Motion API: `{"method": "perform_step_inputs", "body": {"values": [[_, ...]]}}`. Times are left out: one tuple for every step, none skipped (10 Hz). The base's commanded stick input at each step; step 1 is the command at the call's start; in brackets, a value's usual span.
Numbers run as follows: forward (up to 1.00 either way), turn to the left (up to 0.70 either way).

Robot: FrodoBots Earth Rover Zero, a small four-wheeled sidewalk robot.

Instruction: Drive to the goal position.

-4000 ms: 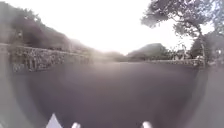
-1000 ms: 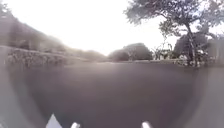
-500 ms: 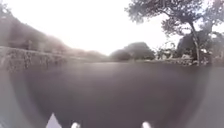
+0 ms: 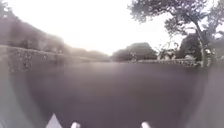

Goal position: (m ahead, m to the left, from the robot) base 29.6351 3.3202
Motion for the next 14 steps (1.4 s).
{"method": "perform_step_inputs", "body": {"values": [[0.70,0.00],[0.70,0.00],[0.70,0.00],[0.70,0.00],[0.70,0.00],[0.70,0.00],[0.70,0.00],[0.70,0.00],[0.70,0.00],[0.70,0.00],[0.70,0.00],[0.70,0.00],[0.70,0.00],[0.70,0.00]]}}
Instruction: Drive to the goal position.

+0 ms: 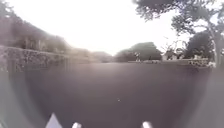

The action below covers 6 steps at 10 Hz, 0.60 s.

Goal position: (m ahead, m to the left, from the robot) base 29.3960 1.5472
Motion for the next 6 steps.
{"method": "perform_step_inputs", "body": {"values": [[0.70,0.00],[0.70,0.00],[0.70,0.00],[0.70,0.00],[0.70,0.00],[0.70,0.00]]}}
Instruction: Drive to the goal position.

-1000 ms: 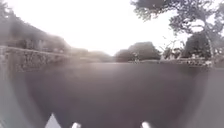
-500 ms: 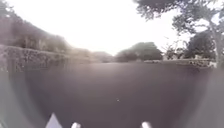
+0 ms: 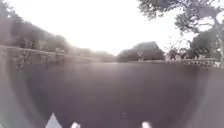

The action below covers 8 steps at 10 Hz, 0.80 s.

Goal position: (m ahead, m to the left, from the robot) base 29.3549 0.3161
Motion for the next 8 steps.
{"method": "perform_step_inputs", "body": {"values": [[0.70,0.00],[0.70,0.00],[0.70,0.00],[0.70,0.00],[0.70,0.00],[0.70,0.00],[0.70,0.00],[0.70,0.00]]}}
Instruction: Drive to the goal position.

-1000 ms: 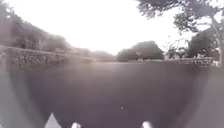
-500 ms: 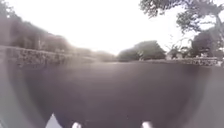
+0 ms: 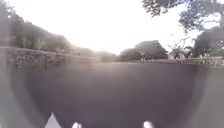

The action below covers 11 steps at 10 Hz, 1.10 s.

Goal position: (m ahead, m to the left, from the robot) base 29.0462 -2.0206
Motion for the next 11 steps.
{"method": "perform_step_inputs", "body": {"values": [[0.70,0.00],[0.70,0.00],[0.70,0.00],[0.70,0.00],[0.70,0.00],[0.70,0.00],[0.70,0.00],[0.70,0.00],[0.70,0.00],[0.70,0.00],[0.70,0.00]]}}
